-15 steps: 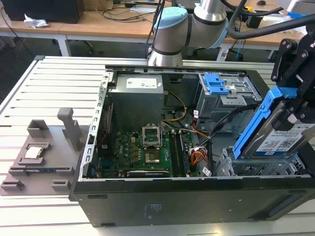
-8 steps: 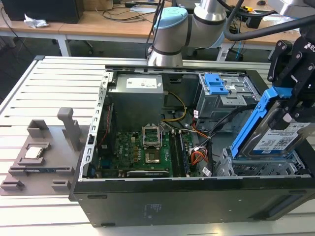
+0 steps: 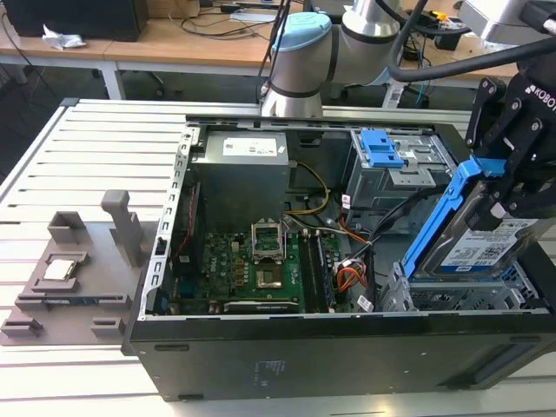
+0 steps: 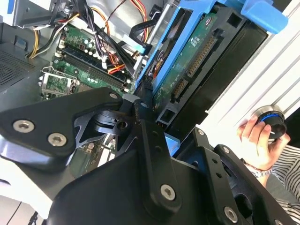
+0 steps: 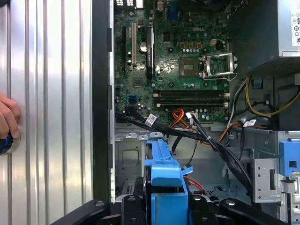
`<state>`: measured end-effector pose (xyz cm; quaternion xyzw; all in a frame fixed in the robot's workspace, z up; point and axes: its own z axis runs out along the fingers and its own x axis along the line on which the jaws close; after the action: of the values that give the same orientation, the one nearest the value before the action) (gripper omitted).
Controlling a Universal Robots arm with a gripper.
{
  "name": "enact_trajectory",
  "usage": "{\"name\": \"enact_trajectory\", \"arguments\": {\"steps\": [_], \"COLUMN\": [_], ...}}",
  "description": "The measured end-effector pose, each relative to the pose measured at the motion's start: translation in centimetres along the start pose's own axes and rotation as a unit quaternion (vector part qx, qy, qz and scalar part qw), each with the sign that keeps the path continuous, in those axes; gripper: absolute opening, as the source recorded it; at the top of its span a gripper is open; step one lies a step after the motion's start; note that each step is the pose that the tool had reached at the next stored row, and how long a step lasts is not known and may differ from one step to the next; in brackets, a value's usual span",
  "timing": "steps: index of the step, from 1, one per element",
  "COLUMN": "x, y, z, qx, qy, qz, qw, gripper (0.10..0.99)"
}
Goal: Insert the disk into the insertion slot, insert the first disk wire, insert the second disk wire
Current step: 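Insert the disk into the insertion slot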
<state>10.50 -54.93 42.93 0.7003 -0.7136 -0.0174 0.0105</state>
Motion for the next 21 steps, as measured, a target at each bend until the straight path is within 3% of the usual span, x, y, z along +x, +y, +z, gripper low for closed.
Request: {"name": "enact_trajectory", "arguments": {"steps": [5,14,21], "x": [0.01,0.03,0.04], "y": [-0.05,-0.10,-0.16], "z": [1.33,2.59,4.14], "qx": [0.0000,0.0000,0.0000], "qy": [0.0000,0.0000,-0.0001], "qz": [0.000,0.000,0.000], "qw": [1.0000,1.0000,1.0000], "gripper": [0.365,0.365,0.365]}}
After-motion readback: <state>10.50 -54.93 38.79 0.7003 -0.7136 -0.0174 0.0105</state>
